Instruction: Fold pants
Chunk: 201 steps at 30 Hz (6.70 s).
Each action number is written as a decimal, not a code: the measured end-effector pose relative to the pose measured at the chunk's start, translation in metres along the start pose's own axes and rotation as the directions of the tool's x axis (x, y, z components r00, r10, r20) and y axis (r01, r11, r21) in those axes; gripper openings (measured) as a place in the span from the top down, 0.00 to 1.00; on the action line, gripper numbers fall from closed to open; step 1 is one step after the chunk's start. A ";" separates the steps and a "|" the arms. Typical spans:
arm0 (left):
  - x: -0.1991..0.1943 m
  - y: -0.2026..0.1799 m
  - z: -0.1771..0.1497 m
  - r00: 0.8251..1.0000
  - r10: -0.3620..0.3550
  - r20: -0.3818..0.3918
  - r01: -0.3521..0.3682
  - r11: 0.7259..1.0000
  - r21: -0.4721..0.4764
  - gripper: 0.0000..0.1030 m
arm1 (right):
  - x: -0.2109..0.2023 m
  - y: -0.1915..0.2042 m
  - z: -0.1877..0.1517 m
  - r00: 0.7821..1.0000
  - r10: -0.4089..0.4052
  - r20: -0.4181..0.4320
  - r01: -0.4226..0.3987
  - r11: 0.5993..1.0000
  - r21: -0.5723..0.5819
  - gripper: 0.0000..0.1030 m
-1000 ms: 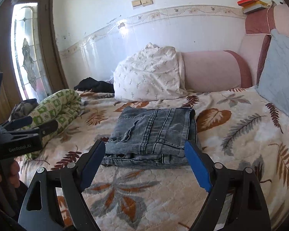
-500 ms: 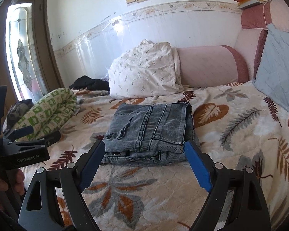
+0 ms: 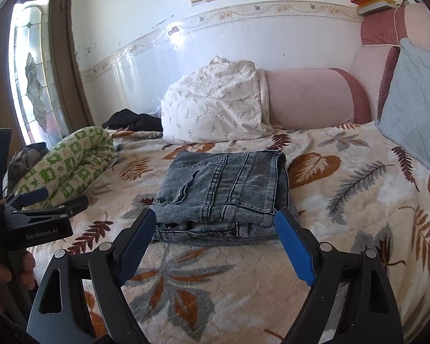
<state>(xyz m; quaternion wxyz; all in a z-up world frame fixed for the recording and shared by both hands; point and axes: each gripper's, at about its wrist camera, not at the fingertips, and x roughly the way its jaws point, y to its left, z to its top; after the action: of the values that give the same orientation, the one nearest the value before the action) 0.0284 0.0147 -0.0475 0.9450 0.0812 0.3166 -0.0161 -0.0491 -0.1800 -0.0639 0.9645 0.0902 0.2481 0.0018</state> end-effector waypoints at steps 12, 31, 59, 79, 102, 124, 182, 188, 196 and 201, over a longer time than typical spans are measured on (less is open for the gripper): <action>0.004 0.001 -0.003 1.000 0.005 -0.012 -0.005 1.000 -0.002 0.00 | 0.000 0.001 -0.001 1.000 -0.002 0.001 0.002 1.000 0.001 0.17; 0.008 0.003 -0.008 1.000 0.002 -0.025 -0.002 1.000 -0.004 0.00 | 0.002 0.001 -0.002 1.000 0.000 -0.008 0.000 1.000 -0.003 0.17; 0.016 0.006 -0.014 0.999 0.001 -0.051 -0.001 1.000 -0.002 0.00 | 0.005 -0.003 -0.004 1.000 0.011 -0.023 -0.012 0.999 -0.040 0.17; 0.019 0.007 -0.015 0.998 -0.001 -0.058 0.001 1.000 0.002 0.00 | 0.009 0.000 -0.006 0.999 0.019 -0.044 -0.021 0.998 -0.066 0.17; 0.027 0.009 -0.024 0.997 -0.002 -0.078 0.002 1.000 0.010 0.00 | 0.010 0.003 -0.008 0.999 0.018 -0.050 -0.023 0.994 -0.104 0.17; 0.074 0.027 0.020 0.982 -0.073 -0.175 0.075 0.997 0.006 0.00 | 0.051 -0.048 0.047 0.990 0.059 -0.130 -0.046 0.994 0.094 0.12; 0.200 -0.032 0.050 0.771 -0.480 -0.419 0.425 0.877 -0.223 0.24 | 0.207 -0.156 0.033 0.803 0.350 -0.482 -0.047 0.844 0.535 0.32; 0.220 -0.042 0.041 0.724 -0.536 -0.435 0.465 0.844 -0.267 0.20 | 0.216 -0.138 0.028 0.791 0.400 -0.462 -0.125 0.846 0.518 0.14; 0.221 -0.057 0.045 0.684 -0.620 -0.386 0.542 0.785 -0.301 0.53 | 0.226 -0.128 0.021 0.761 0.531 -0.372 -0.227 0.756 0.614 0.34; 0.211 -0.056 0.045 0.707 -0.605 -0.367 0.550 0.796 -0.252 0.71 | 0.227 -0.130 0.023 0.758 0.530 -0.381 -0.209 0.750 0.627 0.70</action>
<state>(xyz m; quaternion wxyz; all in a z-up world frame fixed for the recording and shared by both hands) 0.2191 -0.0439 -0.1466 0.8013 -0.0796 0.5261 -0.2735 0.1557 -0.3014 -0.1752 0.7654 0.4076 0.4733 0.1554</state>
